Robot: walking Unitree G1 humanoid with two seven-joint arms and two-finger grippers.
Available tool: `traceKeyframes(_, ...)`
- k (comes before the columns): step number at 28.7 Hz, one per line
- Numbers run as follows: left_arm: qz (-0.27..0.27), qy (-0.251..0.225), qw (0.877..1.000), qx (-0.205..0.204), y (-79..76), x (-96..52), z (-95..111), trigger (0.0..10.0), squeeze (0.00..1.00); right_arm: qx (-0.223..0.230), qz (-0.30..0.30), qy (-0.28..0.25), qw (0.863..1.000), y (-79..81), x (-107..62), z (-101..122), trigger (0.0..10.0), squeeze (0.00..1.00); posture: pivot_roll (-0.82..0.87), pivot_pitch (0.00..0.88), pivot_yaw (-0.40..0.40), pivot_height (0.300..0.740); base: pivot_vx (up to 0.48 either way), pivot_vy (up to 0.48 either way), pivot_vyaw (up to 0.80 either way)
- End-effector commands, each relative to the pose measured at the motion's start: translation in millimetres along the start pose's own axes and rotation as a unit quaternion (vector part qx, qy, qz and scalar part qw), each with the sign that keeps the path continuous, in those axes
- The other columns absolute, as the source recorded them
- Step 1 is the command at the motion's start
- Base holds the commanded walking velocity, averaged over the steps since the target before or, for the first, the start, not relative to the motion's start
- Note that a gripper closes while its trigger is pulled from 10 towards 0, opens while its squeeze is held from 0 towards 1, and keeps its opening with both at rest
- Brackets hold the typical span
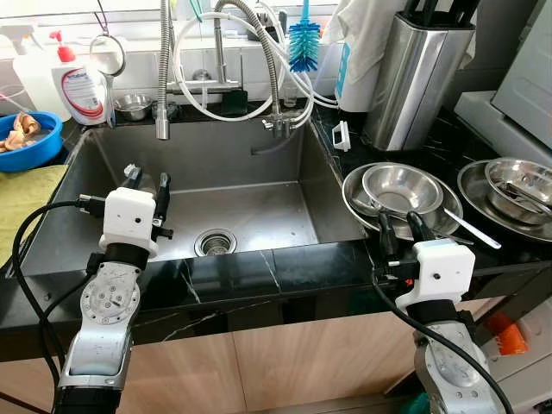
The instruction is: Kitchen organization
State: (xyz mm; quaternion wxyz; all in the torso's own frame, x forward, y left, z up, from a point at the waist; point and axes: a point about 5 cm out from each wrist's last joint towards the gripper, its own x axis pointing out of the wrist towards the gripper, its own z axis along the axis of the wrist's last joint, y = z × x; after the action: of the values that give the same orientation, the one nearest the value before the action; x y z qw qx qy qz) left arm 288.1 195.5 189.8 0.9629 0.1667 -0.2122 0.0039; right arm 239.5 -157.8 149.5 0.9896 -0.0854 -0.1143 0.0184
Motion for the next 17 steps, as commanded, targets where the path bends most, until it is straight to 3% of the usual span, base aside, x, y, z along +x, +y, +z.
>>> traceKeyframes(1, 0.002, 0.01, 1.0, -0.011, -2.7, 2.3, -2.5, 10.0, 0.0, 0.002, -0.006, -0.003, 1.0, -2.7, 0.2, 3.3, 10.0, 0.0, -0.07, 0.0, 0.025, 0.74, 0.0, 0.48, -0.73)
traceKeyframes(3, 0.002, 0.01, 1.0, -0.011, -2.8, 2.4, -2.6, 10.0, 0.0, -0.001, -0.005, -0.004, 1.0, -2.3, 0.5, 3.0, 10.0, 0.0, -0.07, 0.0, 0.025, 0.74, 0.0, 0.48, -0.73)
traceKeyframes(6, 0.001, 0.007, 1.0, -0.007, -3.1, 2.4, -1.9, 10.0, 0.0, -0.003, -0.001, -0.015, 1.0, -1.4, 0.6, 4.5, 10.0, 0.0, -0.07, 0.0, 0.025, 0.74, 0.0, 0.405, 0.0)
traceKeyframes(17, 0.001, 0.001, 1.0, -0.007, -4.5, 4.3, -0.6, 10.0, 0.0, -0.004, -0.002, -0.016, 1.0, -0.2, 1.5, 4.5, 10.0, 0.0, -0.07, 0.0, 0.028, 0.74, 0.0, 0.0, 0.0)
